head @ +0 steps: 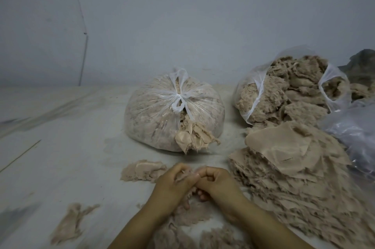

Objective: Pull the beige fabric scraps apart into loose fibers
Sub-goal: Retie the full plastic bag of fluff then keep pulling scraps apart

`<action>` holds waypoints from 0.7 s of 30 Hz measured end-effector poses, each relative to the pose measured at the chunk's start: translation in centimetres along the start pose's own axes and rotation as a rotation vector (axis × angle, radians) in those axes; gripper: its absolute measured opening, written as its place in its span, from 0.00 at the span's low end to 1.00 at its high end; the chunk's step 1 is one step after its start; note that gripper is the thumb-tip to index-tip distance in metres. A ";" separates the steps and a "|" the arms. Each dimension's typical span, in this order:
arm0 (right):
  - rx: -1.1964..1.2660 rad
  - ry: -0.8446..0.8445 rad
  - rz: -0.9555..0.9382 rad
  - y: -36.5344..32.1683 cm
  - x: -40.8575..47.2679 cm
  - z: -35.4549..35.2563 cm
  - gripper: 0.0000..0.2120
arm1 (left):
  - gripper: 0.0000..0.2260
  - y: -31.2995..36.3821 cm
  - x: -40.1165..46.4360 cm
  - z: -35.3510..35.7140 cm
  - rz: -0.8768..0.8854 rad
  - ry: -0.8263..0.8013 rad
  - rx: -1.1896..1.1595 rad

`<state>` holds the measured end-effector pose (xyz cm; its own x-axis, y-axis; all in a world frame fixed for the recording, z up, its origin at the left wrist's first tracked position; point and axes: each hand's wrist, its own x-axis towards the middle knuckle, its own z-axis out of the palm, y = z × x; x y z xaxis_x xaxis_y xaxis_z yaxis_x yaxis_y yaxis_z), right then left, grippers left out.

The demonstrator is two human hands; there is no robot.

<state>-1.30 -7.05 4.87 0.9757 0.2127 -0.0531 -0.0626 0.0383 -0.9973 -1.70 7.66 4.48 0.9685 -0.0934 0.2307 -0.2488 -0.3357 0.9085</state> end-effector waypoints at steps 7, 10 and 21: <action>-0.022 -0.031 0.015 -0.2 -0.2 0.1 0.07 | 0.15 -0.1 0.5 0.2 -0.044 0.085 -0.119; 0.027 -0.063 0.042 -0.2 -0.4 0.4 0.06 | 0.15 0.0 0.3 0.3 -0.047 0.065 -0.113; 0.110 0.003 -0.131 -0.2 -0.5 1.5 0.09 | 0.15 0.1 0.6 1.1 -0.178 0.175 -0.317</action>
<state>-2.05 -5.70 5.17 0.9777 0.1956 0.0763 0.0423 0.1724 -0.9841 -1.18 6.53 4.31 0.9897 0.1106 0.0909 -0.0888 -0.0239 0.9958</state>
